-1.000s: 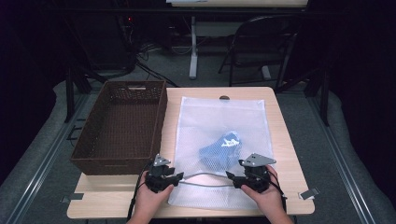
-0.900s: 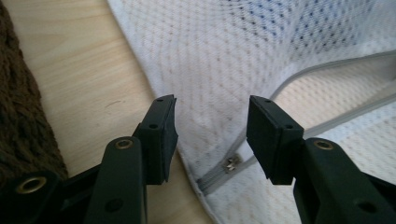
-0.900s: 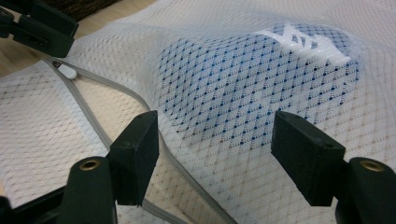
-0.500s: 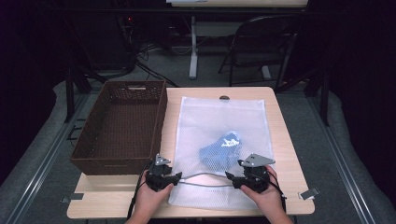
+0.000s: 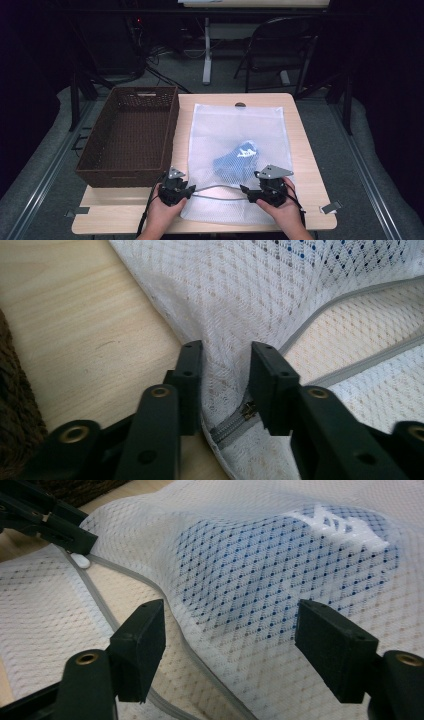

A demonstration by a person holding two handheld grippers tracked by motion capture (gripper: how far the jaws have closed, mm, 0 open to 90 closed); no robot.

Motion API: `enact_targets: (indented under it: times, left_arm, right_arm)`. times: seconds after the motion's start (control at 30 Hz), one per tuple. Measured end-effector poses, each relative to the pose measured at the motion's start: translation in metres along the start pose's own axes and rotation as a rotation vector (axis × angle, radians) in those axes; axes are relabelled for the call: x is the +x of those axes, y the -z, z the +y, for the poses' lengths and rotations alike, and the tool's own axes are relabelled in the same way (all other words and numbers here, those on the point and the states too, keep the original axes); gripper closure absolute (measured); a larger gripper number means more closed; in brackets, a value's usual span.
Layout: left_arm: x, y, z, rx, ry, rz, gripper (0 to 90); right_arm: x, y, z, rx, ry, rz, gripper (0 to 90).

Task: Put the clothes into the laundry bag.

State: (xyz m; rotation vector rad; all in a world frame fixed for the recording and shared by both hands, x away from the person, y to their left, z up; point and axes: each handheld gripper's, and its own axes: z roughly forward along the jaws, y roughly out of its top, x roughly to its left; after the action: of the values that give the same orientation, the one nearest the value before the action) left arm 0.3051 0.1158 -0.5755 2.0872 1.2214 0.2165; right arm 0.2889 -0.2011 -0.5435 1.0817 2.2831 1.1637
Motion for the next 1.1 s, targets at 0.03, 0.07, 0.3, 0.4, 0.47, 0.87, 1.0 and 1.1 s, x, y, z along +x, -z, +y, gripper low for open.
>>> enact_targets:
  times: [0.03, 0.07, 0.3, 0.4, 0.47, 0.87, 1.0, 1.1]
  left_arm:
    - [0.000, 0.000, 0.000, 0.001, 0.001, -0.002, 71.0]
    - [0.000, -0.001, 0.001, 0.001, 0.005, -0.008, 73.8]
    - [0.002, 0.002, 0.004, -0.014, 0.009, -0.046, 86.6]
    - [0.002, 0.006, 0.008, -0.026, 0.005, -0.062, 87.3]
    - [0.001, 0.009, 0.011, -0.035, -0.004, -0.071, 87.4]
    - [-0.006, 0.021, 0.026, -0.075, -0.028, -0.101, 87.5]
    - [-0.007, 0.027, 0.029, -0.089, -0.060, -0.092, 87.7]
    - [-0.008, 0.028, 0.029, -0.092, -0.057, -0.099, 87.7]
  right_arm:
    - [0.001, 0.000, 0.000, 0.001, 0.002, 0.003, 26.2]
    - [0.001, -0.001, 0.001, 0.002, -0.005, 0.007, 24.8]
    - [0.006, -0.004, 0.003, 0.011, -0.035, 0.030, 13.7]
    - [0.009, -0.004, 0.005, 0.017, -0.027, 0.047, 6.8]
    - [0.011, -0.004, 0.007, 0.024, -0.004, 0.046, 8.4]
    - [0.018, -0.003, 0.021, 0.019, 0.055, 0.109, 49.1]
    - [0.026, -0.006, 0.026, 0.043, 0.075, 0.127, 48.5]
    - [0.032, -0.011, 0.029, 0.061, 0.100, 0.125, 48.6]
